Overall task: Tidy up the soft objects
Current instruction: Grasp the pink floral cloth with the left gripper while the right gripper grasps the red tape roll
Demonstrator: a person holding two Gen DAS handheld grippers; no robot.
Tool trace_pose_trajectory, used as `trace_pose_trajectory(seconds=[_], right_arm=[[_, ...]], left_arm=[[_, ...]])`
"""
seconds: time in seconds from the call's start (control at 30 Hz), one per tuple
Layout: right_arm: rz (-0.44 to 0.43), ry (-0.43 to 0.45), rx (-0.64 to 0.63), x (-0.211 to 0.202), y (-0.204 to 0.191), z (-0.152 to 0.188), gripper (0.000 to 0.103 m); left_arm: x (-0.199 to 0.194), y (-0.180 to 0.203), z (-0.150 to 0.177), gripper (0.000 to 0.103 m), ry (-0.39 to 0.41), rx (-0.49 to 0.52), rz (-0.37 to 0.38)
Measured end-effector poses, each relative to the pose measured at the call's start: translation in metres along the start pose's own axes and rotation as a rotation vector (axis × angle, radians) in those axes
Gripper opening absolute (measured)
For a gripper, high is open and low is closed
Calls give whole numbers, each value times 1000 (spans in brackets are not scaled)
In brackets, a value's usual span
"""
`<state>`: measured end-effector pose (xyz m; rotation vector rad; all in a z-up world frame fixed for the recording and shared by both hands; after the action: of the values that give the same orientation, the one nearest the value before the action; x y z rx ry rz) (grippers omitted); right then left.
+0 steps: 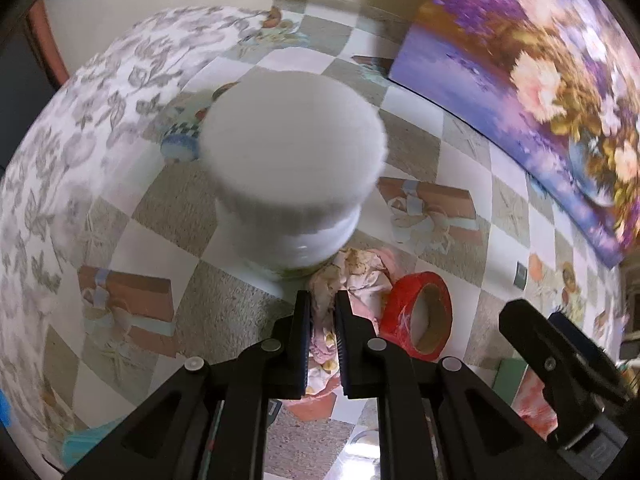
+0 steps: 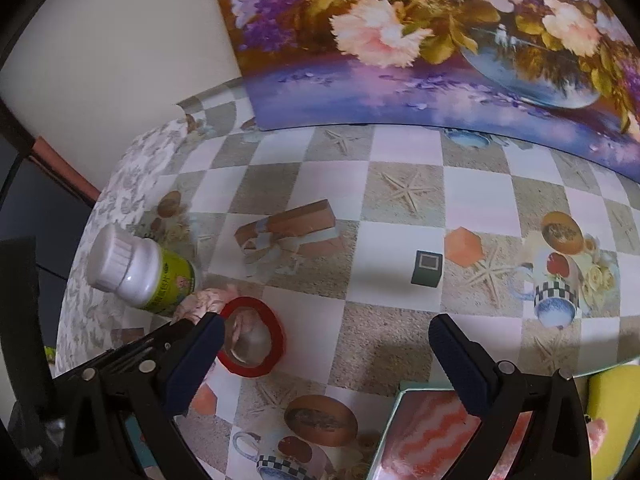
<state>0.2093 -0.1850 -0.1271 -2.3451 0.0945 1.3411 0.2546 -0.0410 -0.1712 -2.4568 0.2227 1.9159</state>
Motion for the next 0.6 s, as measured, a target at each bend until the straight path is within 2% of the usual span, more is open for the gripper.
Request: trace_pose_trajectory(seconds=[0.13,0.4,0.6], right_arm=[[-59,-9,-49,2,-11,3,103],[-100,-45,-170,12,-29,14,97],[-91,-77,-255,28,-46,26,94]], left_arm=[[2,-10,-2,12,-2,-48,18],[3,-25,-2,12,-12,-75,29],[-1,-29,-4,12,-12,-69,18]])
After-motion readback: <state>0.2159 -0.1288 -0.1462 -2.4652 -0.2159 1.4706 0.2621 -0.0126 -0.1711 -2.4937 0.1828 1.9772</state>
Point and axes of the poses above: each gripper's, at about its wrist camera, not at the fingertips, and x roughly the way its jaws point, y to its right, z to its underside, the point moved 8 cm from there along x, roughly the way its jaws point, and after that the axes turned 6 degrees about -z, right-handed, at the moved point
